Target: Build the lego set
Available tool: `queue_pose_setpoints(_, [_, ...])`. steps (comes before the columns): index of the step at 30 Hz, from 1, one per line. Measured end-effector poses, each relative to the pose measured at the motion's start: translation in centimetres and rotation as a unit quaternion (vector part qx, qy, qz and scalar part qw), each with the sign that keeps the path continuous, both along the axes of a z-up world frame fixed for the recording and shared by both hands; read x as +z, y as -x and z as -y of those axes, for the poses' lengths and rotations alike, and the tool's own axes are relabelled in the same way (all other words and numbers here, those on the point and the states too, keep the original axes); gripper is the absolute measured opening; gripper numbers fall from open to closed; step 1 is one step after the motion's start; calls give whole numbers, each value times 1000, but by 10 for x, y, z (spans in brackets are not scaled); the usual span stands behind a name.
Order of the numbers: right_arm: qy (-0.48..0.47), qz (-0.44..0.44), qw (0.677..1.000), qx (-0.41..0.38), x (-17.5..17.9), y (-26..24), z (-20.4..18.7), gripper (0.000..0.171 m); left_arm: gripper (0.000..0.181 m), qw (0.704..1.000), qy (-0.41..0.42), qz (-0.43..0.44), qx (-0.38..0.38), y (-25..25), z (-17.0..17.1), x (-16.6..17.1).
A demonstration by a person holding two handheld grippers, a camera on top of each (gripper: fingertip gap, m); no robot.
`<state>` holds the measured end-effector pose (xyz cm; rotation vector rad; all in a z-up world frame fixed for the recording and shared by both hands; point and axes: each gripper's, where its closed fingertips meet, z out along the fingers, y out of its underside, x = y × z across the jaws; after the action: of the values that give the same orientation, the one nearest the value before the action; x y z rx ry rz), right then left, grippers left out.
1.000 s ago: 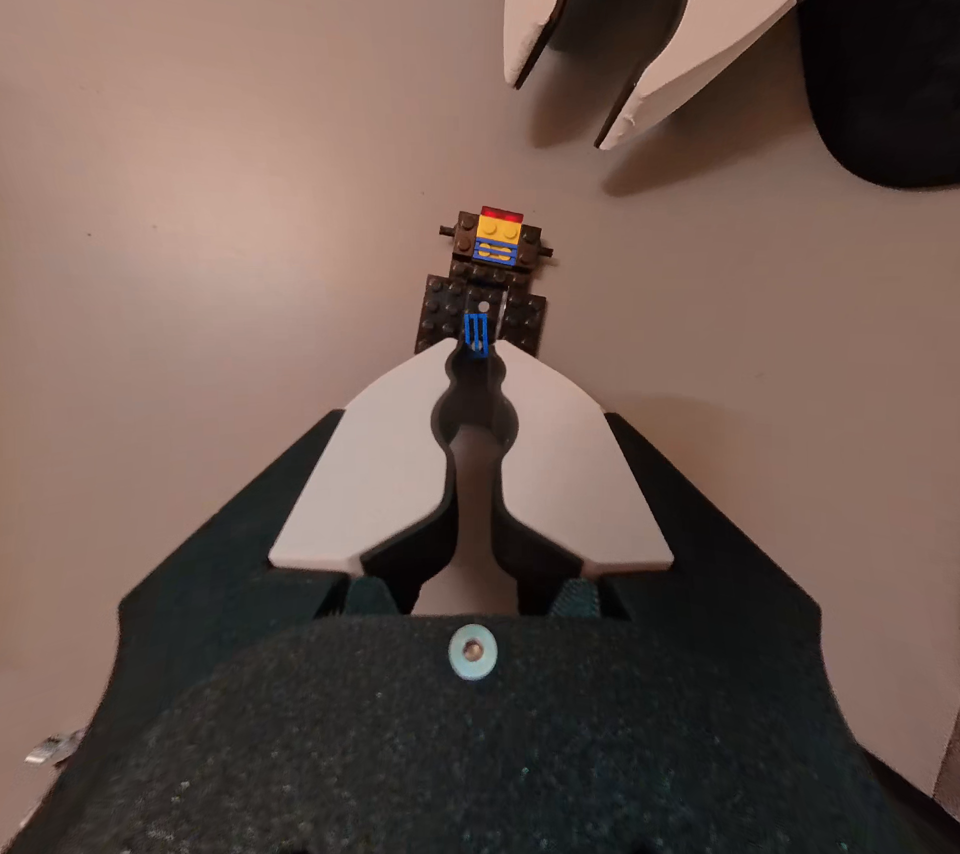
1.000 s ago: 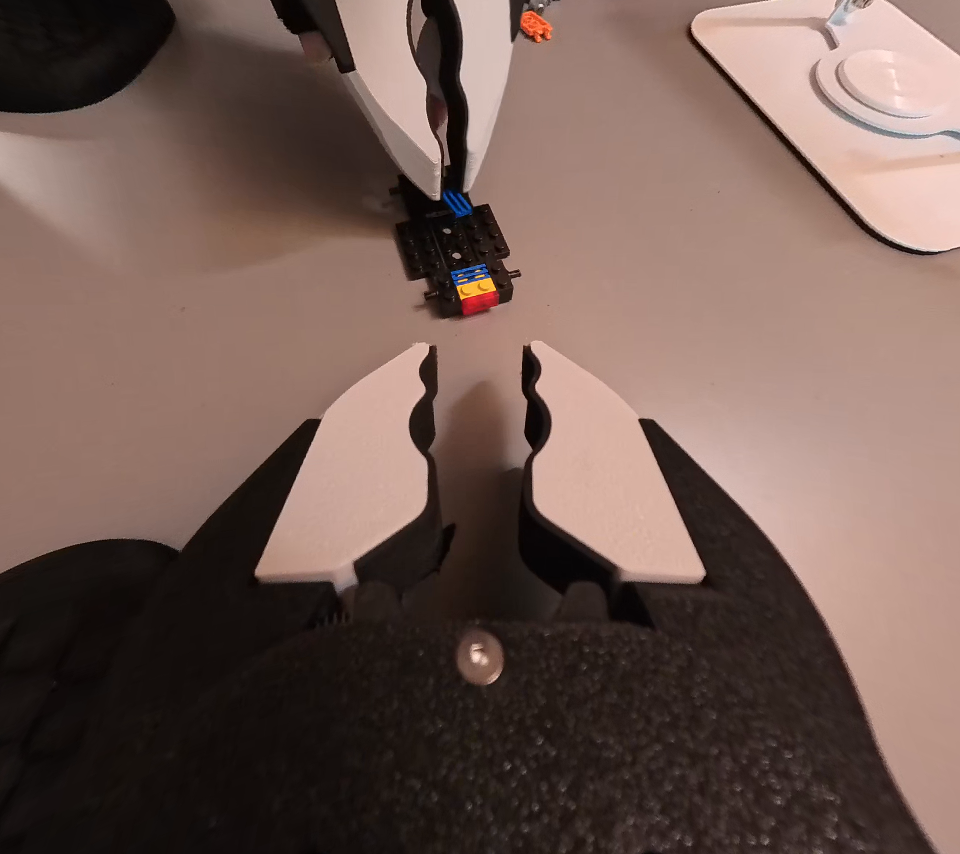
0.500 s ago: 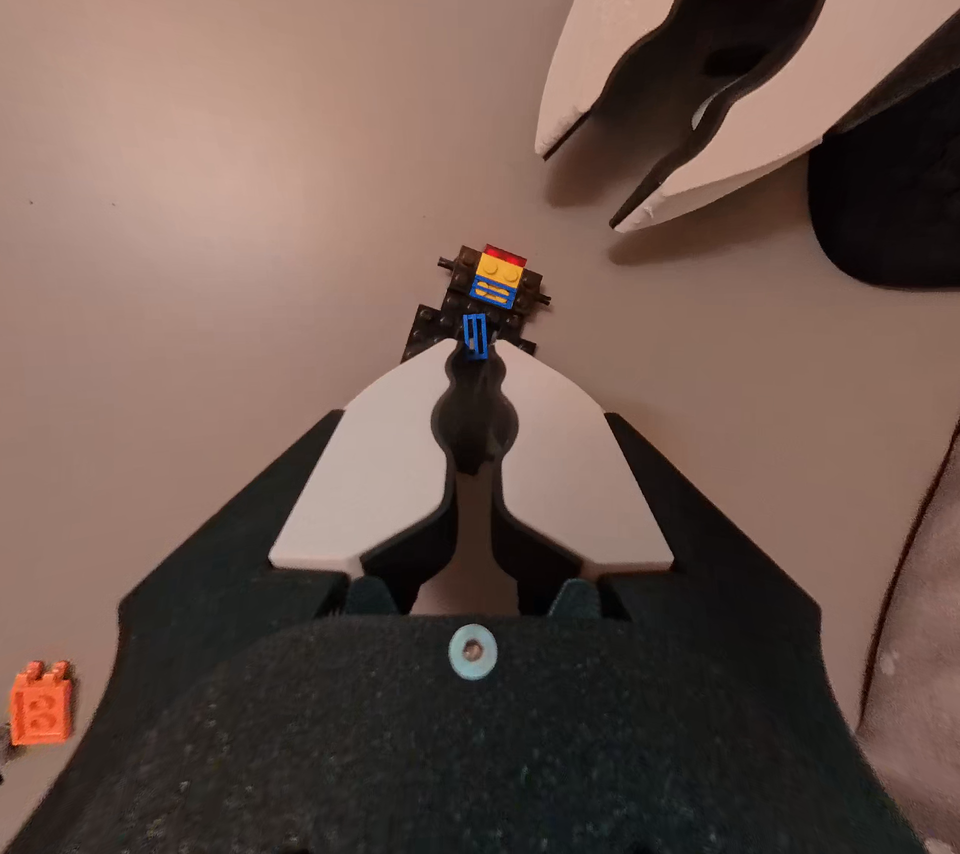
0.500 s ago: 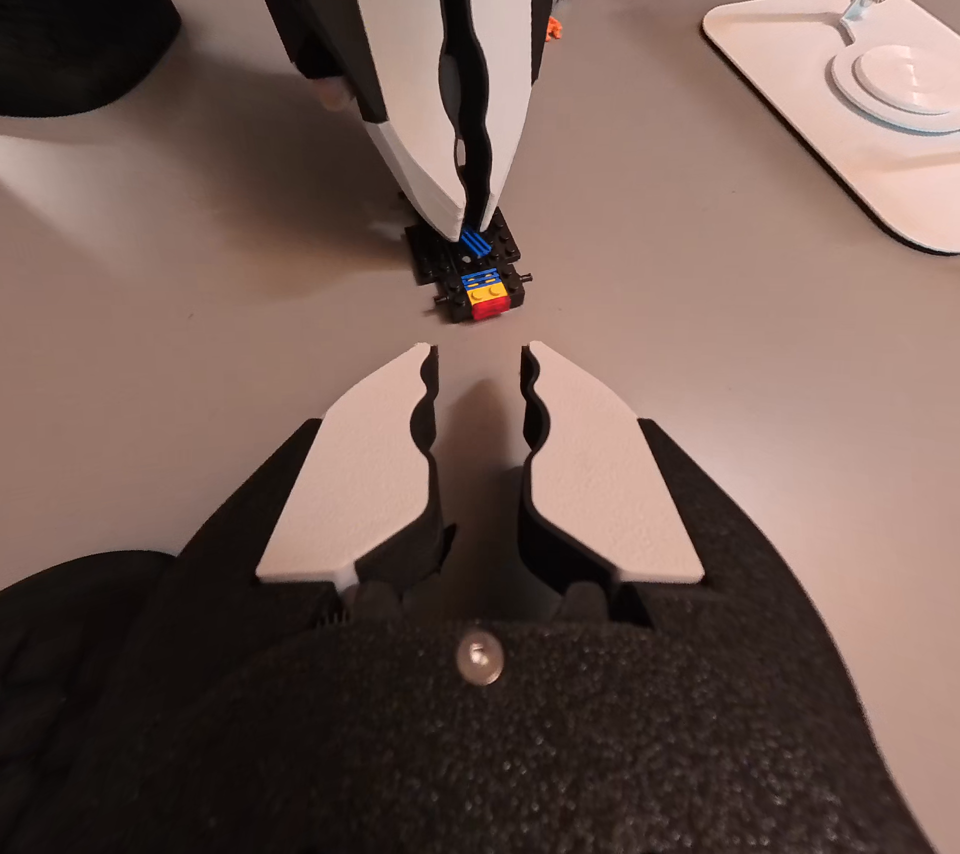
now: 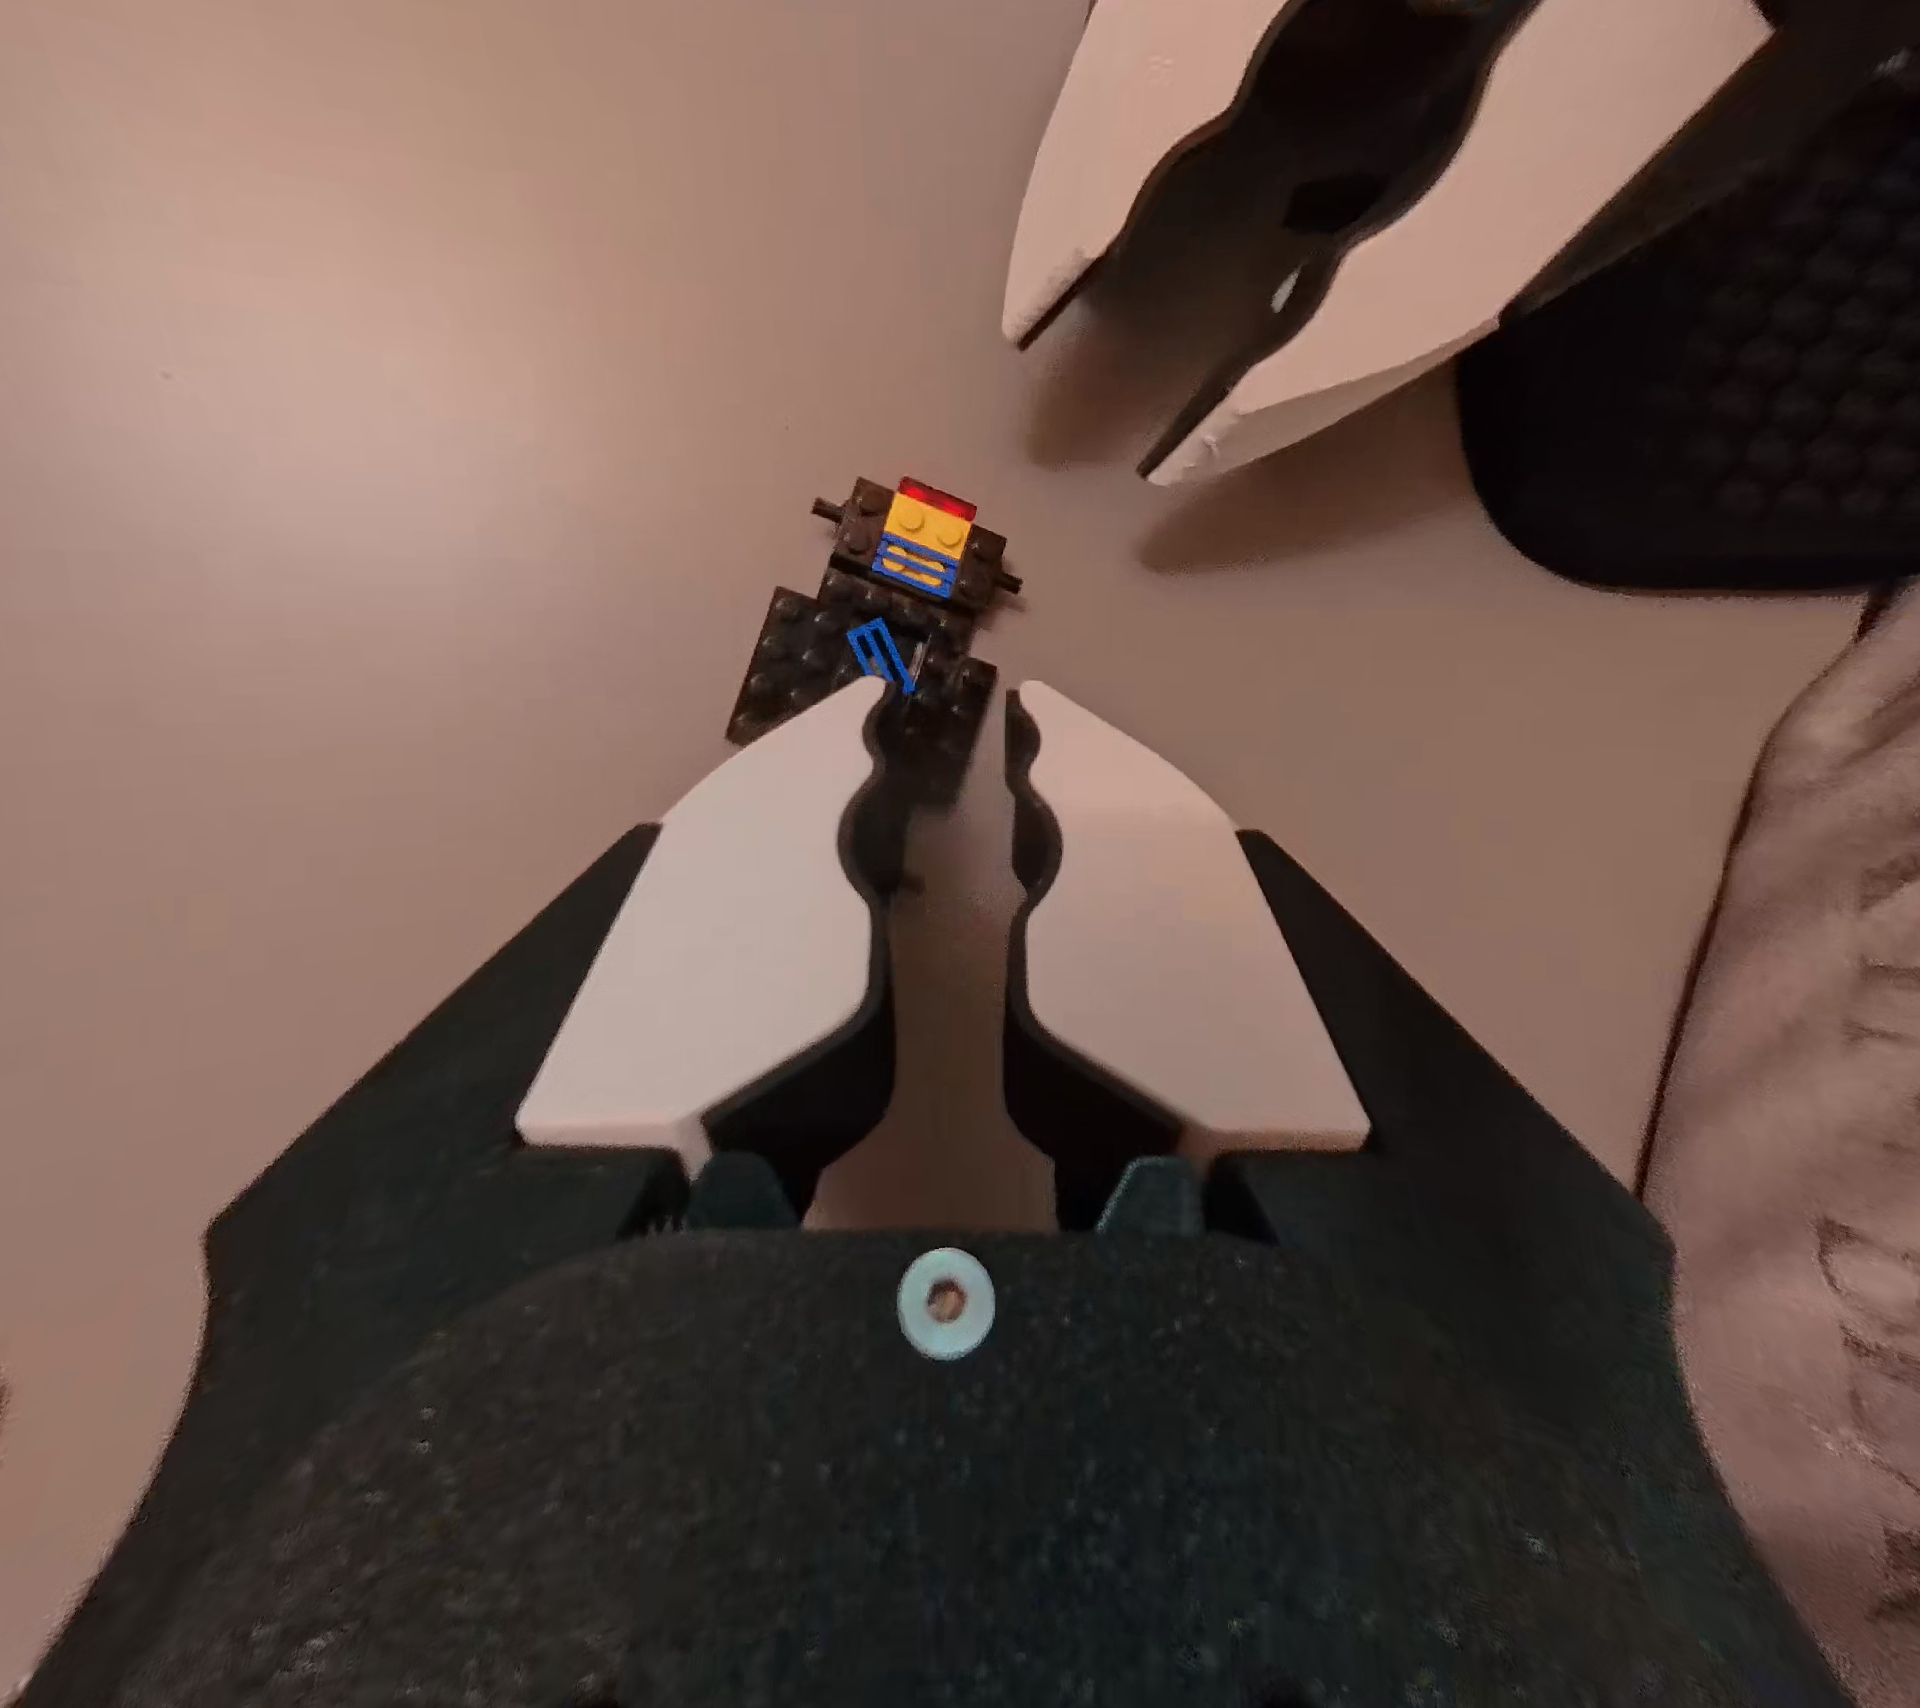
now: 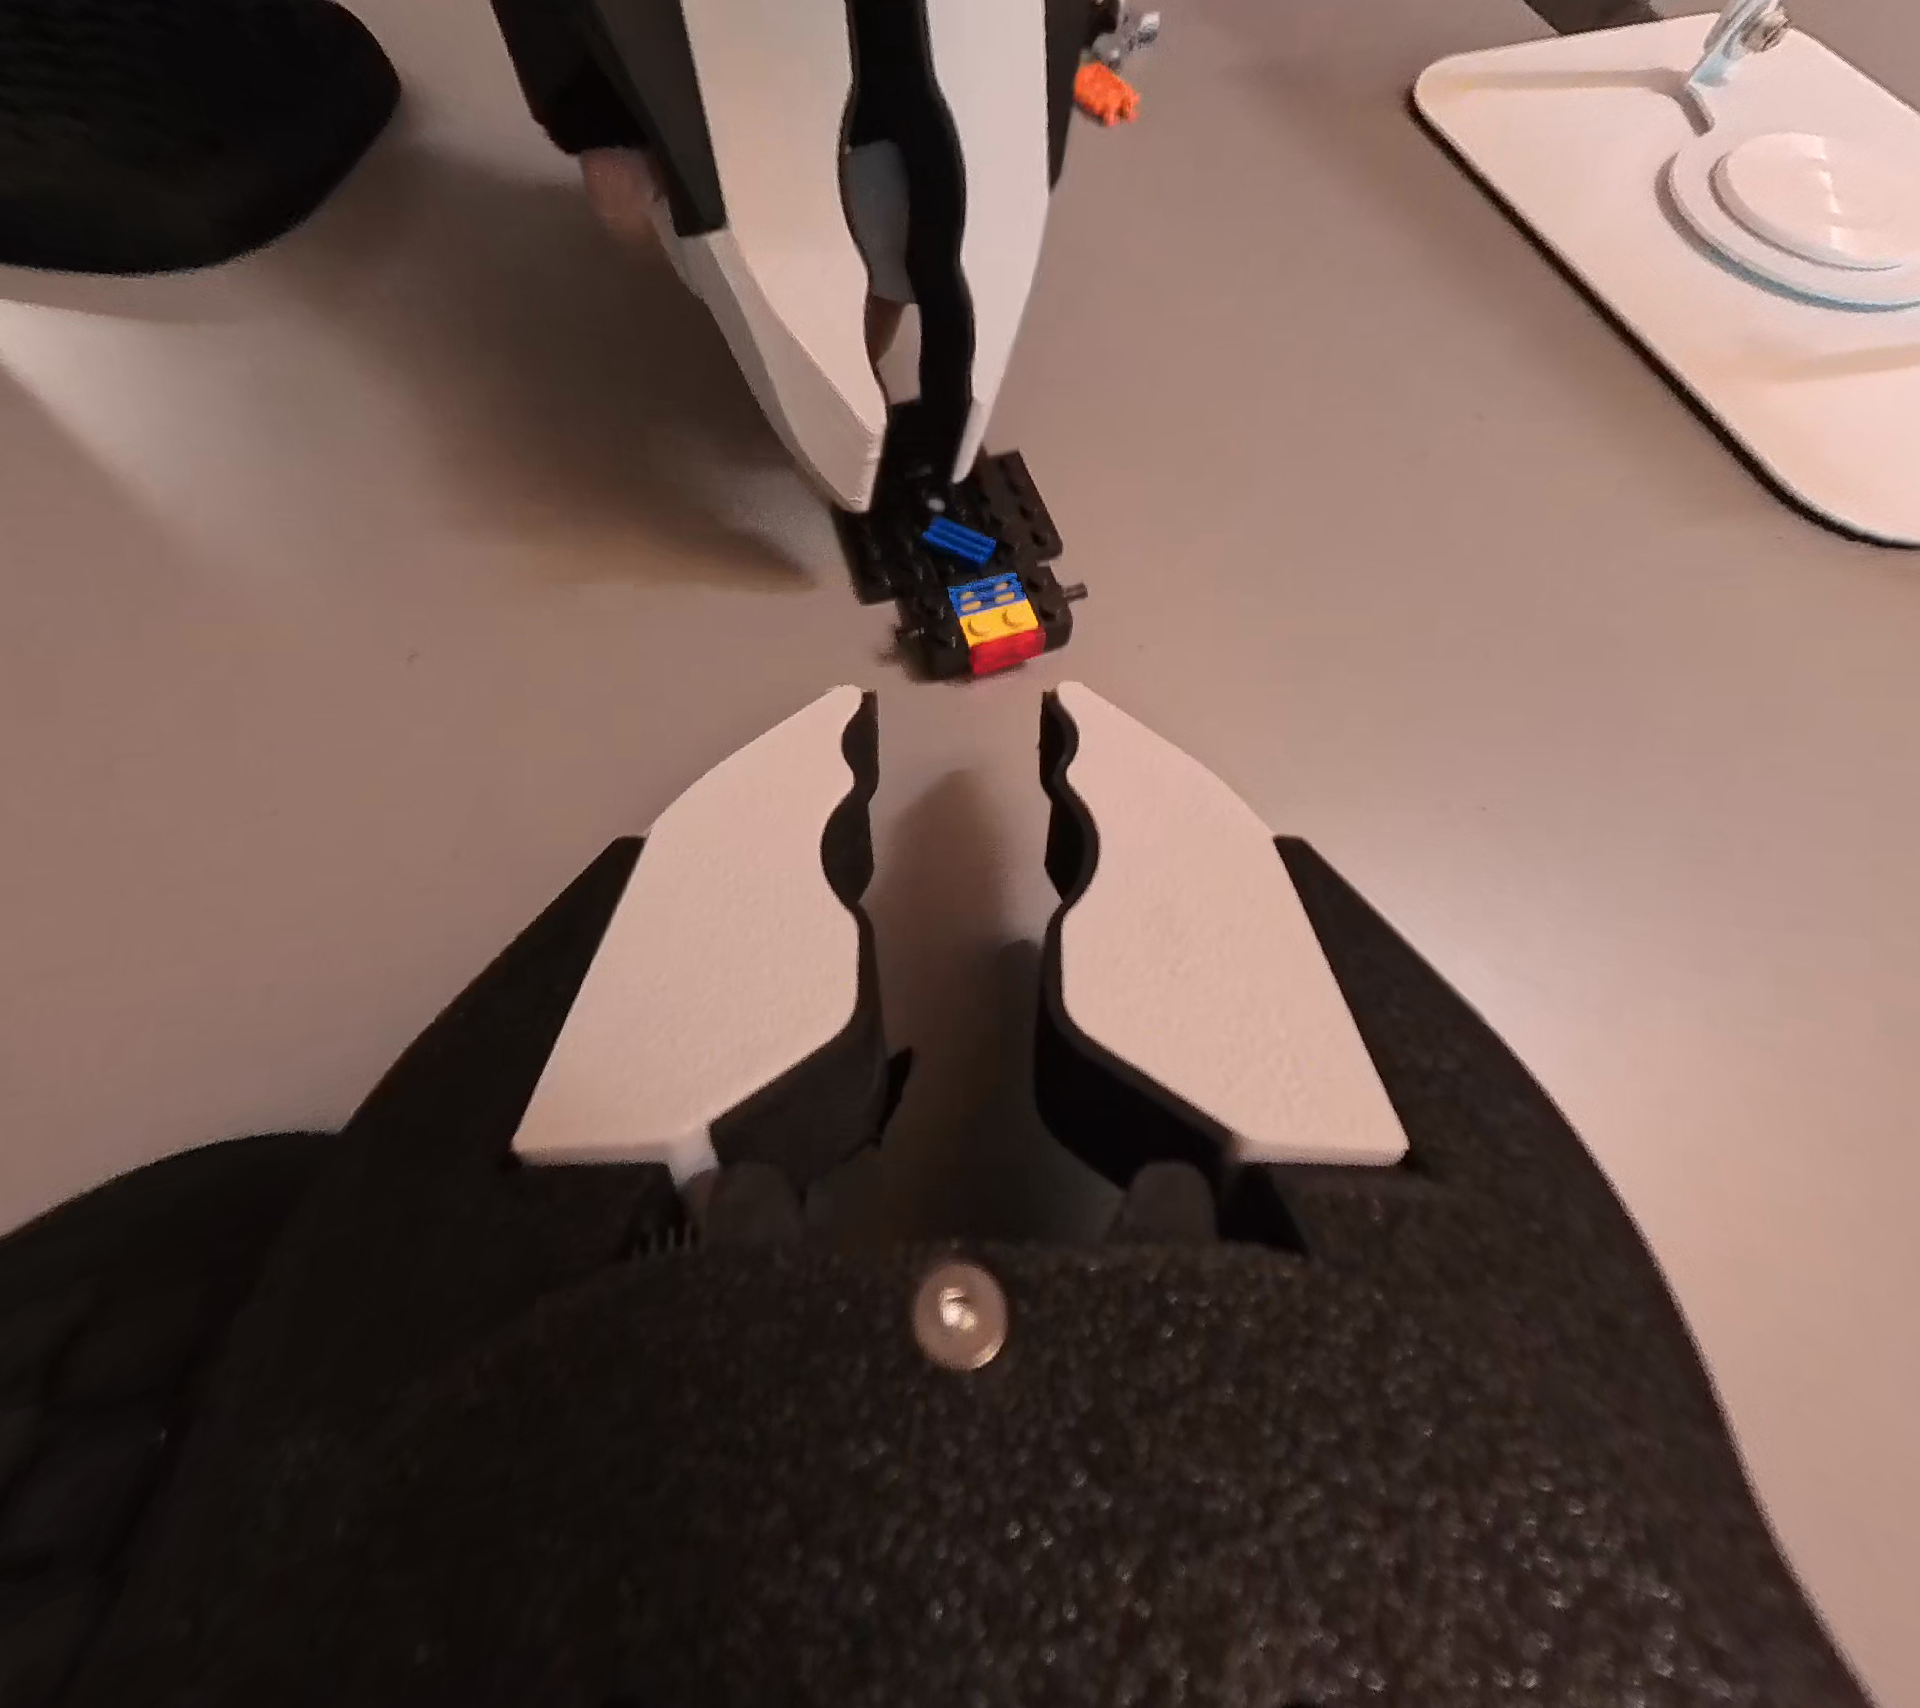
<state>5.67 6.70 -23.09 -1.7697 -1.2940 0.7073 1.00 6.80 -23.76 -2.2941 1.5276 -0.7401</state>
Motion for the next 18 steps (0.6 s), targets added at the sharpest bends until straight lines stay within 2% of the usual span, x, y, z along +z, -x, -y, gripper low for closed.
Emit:
queue_pose_setpoints(4, [7,-5,1000,-27,11,9,-9,27,16,999,-33,25,15,16,-6,11])
queue_pose_setpoints(9, [86,29,994,-65,6,32,-12,31,15,994,-87,54,38,31,-9,8])
queue_pose_setpoints(12, [88,79,991,-67,-2,44,-12,32,15,986,-156,42,39,44,-15,0])
queue_pose_setpoints(18, [119,167,975,-82,-17,49,-15,31,17,981,-170,80,49,59,-13,-1])
